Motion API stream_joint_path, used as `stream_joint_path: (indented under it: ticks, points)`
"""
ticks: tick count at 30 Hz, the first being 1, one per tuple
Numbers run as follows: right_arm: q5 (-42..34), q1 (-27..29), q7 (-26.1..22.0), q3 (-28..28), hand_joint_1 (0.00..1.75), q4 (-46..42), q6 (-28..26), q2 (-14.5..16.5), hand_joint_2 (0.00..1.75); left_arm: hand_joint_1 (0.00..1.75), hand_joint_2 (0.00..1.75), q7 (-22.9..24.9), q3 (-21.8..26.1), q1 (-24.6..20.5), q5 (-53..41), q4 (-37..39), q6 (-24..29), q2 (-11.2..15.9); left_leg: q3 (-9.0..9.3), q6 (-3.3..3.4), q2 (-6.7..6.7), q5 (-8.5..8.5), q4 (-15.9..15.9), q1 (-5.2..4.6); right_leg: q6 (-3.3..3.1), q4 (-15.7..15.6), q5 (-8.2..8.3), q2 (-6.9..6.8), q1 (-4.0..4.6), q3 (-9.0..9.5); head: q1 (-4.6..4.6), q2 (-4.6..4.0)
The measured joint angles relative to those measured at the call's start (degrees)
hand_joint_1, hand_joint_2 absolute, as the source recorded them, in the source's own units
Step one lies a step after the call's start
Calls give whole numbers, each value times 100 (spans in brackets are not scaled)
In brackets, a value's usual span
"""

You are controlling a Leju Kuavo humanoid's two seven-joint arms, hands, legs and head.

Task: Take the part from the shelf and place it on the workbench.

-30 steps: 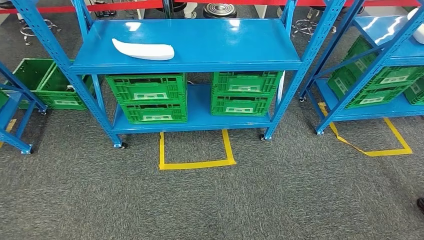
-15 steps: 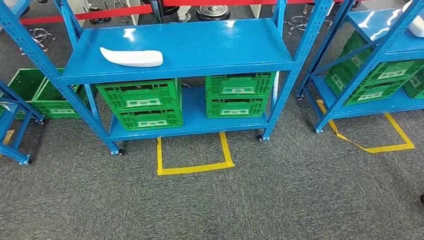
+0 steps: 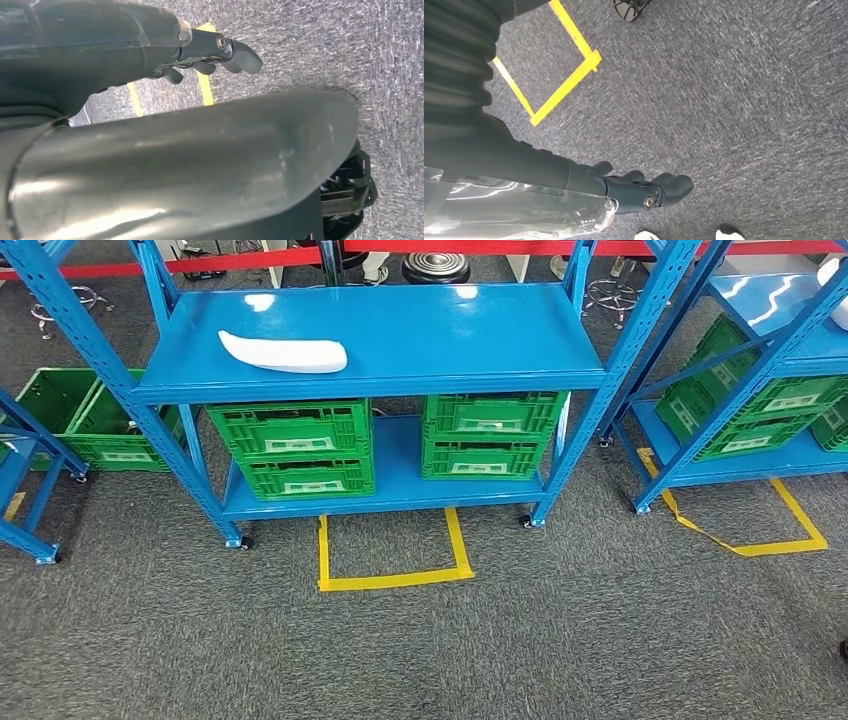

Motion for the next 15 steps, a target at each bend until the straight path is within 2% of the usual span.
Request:
stream_joint_path:
  ticks: [4, 9, 15]
  points:
    - [115, 0, 85, 1, 0, 0, 73, -1, 175, 0, 0, -8, 0, 0, 5, 0, 2, -1, 9, 8, -12, -4, 0, -7, 43, -3, -10, -1, -8, 8, 7, 0]
    - [403, 6, 332, 10, 0, 0, 212, -4, 175, 0, 0, 32, 0, 1, 66, 1, -17, -11, 18, 8, -17, -4, -4, -4, 49, -3, -13, -1, -5, 11, -3, 0]
    - [519, 13, 367, 24, 0, 0, 332, -2, 175, 0, 0, 103, 0, 1, 77, 5, -33, -45, 22, 8, -18, -4, -11, -1, 50, 0, -15, -1, -3, 13, -10, 0]
